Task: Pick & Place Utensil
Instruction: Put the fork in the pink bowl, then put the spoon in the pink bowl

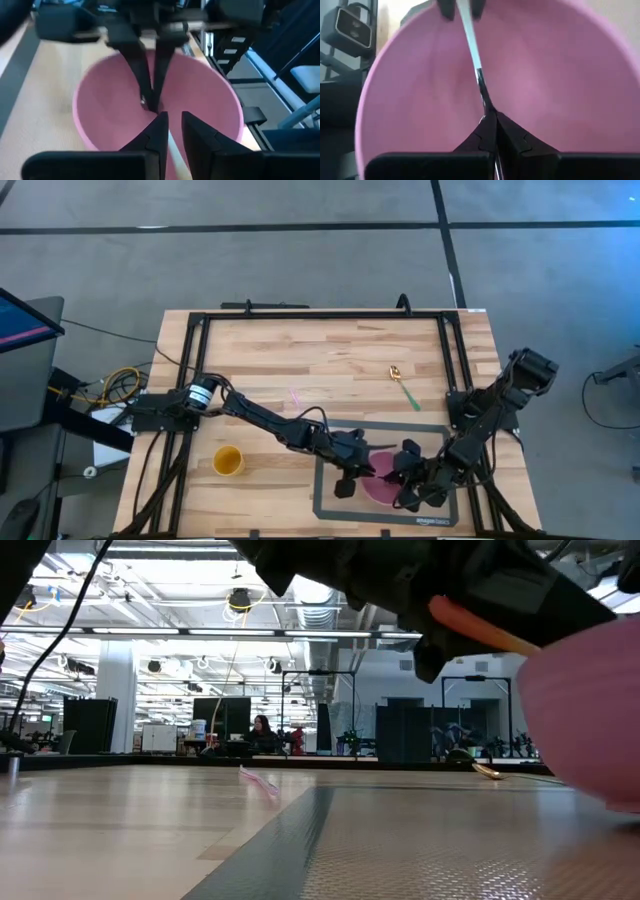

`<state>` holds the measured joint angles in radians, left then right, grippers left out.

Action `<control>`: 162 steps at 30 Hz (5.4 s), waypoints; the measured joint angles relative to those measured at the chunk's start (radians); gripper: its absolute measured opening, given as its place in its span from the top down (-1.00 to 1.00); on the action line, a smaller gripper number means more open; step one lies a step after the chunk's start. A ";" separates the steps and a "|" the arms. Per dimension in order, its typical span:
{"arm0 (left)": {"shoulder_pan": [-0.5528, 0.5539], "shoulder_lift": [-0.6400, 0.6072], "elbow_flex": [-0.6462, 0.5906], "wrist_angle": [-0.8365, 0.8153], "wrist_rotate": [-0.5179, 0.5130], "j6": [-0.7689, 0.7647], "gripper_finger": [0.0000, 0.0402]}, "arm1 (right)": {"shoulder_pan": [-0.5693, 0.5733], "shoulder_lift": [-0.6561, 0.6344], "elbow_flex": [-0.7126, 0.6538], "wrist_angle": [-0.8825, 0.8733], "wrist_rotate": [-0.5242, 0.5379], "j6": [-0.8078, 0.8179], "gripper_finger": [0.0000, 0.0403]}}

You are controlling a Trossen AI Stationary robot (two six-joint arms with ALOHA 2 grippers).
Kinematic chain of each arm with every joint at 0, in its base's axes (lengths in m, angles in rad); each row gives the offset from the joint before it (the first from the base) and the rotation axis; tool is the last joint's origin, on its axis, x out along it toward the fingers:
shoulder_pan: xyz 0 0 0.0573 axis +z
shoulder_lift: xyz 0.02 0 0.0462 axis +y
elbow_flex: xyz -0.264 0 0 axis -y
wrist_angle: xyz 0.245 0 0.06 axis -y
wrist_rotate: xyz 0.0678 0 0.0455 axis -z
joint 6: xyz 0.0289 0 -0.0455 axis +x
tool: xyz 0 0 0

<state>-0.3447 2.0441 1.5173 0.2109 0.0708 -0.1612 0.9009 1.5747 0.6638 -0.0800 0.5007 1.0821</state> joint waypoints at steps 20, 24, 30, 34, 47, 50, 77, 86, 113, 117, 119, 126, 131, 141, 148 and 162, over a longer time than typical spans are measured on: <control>0.015 -0.049 -0.002 0.020 0.013 0.031 0.59 | 0.021 -0.087 -0.004 0.106 0.000 -0.150 1.00; 0.016 -0.053 -0.002 0.011 0.012 0.031 0.60 | 0.021 -0.112 -0.004 0.107 0.012 -0.202 1.00; 0.022 -0.132 -0.002 -0.059 0.007 0.040 0.60 | 0.004 -0.227 -0.003 0.054 0.038 -0.259 1.00; 0.022 -0.220 -0.001 -0.182 0.003 0.074 0.60 | -0.010 -0.322 -0.004 -0.021 0.125 -0.322 1.00; 0.045 -0.539 -0.011 -0.517 -0.098 0.106 0.60 | -0.249 -0.437 -0.003 -0.175 0.105 -0.391 0.84; 0.061 -0.621 -0.068 -0.535 -0.122 0.125 0.60 | -0.299 -0.437 -0.003 -0.250 0.102 -0.411 0.71; 0.218 -1.108 -0.714 -0.392 -0.175 0.128 0.60 | -0.763 -0.379 -0.009 -0.746 -0.032 -0.249 -0.09; 0.218 -1.107 -0.742 -0.380 -0.175 0.127 0.60 | -0.910 -0.255 -0.053 -0.710 -0.108 -0.198 -0.03; 0.217 -1.107 -0.742 -0.367 -0.174 0.127 0.60 | -0.950 -0.078 -0.050 -0.604 -0.133 -0.331 0.95; 0.217 -1.107 -0.742 -0.367 -0.174 0.127 0.60 | -0.925 -0.078 -0.040 -0.592 -0.133 -0.327 0.89; 0.217 -1.107 -0.742 -0.367 -0.174 0.127 0.60 | -0.914 -0.075 -0.024 -0.604 -0.137 -0.325 0.92; 0.217 -1.107 -0.742 -0.366 -0.174 0.127 0.60 | -0.880 -0.074 0.050 -0.622 -0.214 -0.325 0.94; 0.217 -1.107 -0.742 -0.365 -0.174 0.127 0.60 | -0.831 -0.075 0.134 -0.695 -0.259 -0.325 0.98; 0.217 -1.107 -0.742 -0.362 -0.174 0.127 0.60 | -0.697 -0.077 0.377 -0.864 -0.451 -0.321 0.99; 0.217 -1.107 -0.742 -0.362 -0.174 0.127 0.60 | -0.598 -0.079 0.496 -0.930 -0.566 -0.317 1.00; 0.217 -1.106 -0.741 -0.362 -0.174 0.127 0.60 | -0.387 -0.079 0.507 -0.859 -0.687 0.043 1.00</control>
<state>-0.1276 0.9379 0.7761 -0.1514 -0.1036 -0.0341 0.5142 1.4960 1.1709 -0.9391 -0.1864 1.1256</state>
